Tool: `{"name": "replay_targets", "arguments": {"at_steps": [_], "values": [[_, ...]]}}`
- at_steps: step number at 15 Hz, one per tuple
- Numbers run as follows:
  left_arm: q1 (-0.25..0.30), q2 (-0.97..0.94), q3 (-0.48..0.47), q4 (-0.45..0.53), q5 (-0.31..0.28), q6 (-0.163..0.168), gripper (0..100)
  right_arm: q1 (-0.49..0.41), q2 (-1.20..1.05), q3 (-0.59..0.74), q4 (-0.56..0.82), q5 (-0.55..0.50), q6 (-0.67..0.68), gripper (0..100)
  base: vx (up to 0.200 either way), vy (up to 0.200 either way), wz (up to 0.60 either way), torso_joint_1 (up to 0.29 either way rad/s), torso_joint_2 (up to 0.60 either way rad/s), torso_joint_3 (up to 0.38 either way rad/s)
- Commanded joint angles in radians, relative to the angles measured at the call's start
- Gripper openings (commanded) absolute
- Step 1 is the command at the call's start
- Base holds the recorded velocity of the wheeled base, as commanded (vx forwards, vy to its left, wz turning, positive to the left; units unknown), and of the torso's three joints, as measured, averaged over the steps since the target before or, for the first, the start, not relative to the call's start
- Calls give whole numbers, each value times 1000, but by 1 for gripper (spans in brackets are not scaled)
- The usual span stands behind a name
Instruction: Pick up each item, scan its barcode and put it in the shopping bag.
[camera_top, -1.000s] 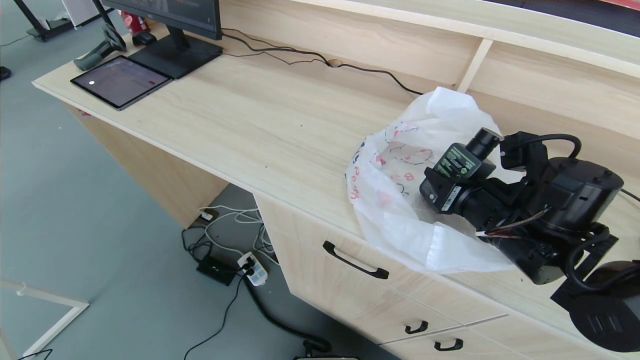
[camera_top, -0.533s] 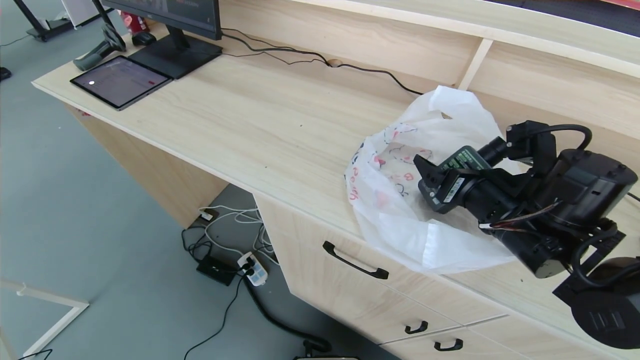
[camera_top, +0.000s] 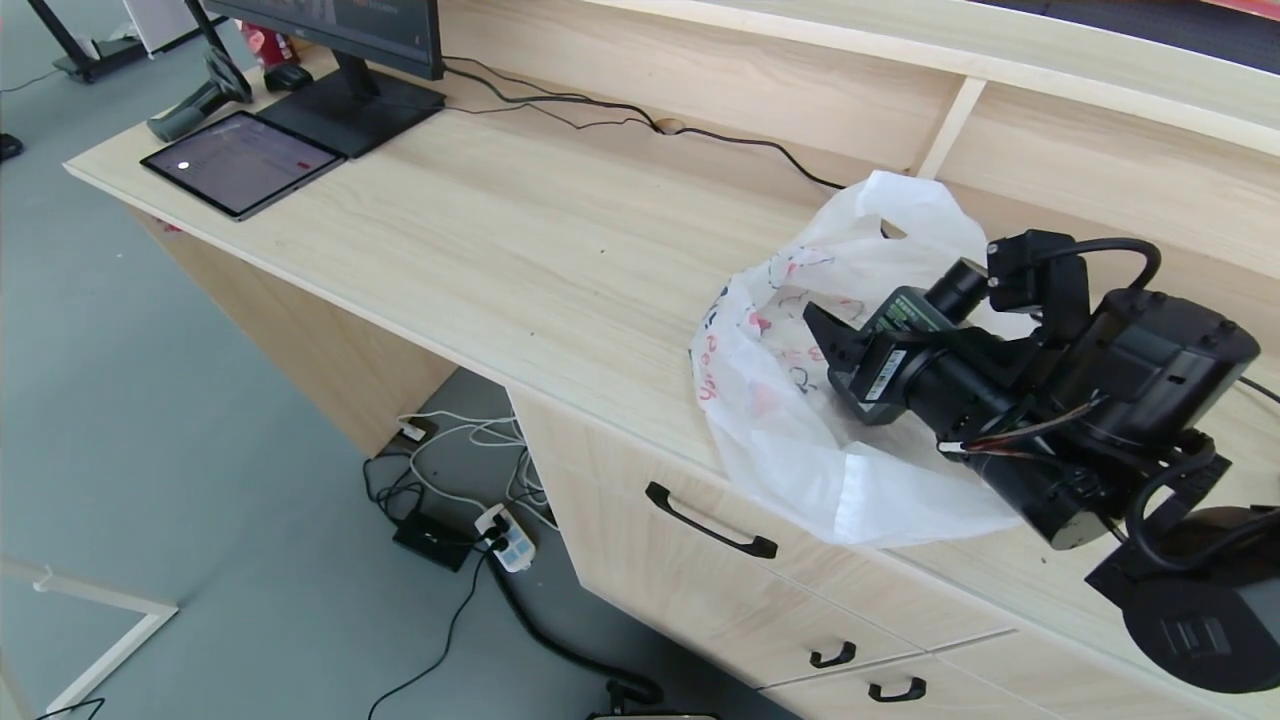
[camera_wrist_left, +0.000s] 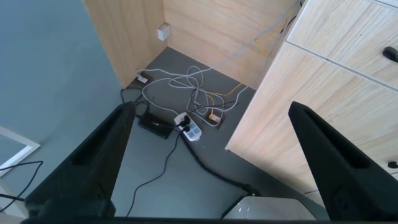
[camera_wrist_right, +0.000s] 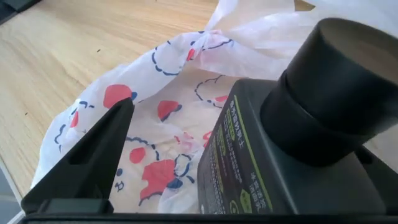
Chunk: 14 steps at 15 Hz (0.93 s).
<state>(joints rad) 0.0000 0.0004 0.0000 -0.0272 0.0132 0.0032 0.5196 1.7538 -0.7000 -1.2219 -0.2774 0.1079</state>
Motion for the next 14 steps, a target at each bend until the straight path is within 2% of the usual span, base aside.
{"name": "replay_targets", "arguments": {"at_steps": [1,4,8,14], "values": [[0,0,0,0,1,0,100,4,46,-30,-2,4,4,100,0,0,0,0,0,0],[0,0,0,-2,1,-2,100,-1,107,-121,-14,-3,23,100,0,0,0,0,0,0],[0,0,0,-2,1,-2,100,-84,93,-108,-41,1,-31,100,0,0,0,0,0,0],[0,0,0,-2,1,-2,100,-98,64,-104,-111,26,-145,100,0,0,0,0,0,0]]}}
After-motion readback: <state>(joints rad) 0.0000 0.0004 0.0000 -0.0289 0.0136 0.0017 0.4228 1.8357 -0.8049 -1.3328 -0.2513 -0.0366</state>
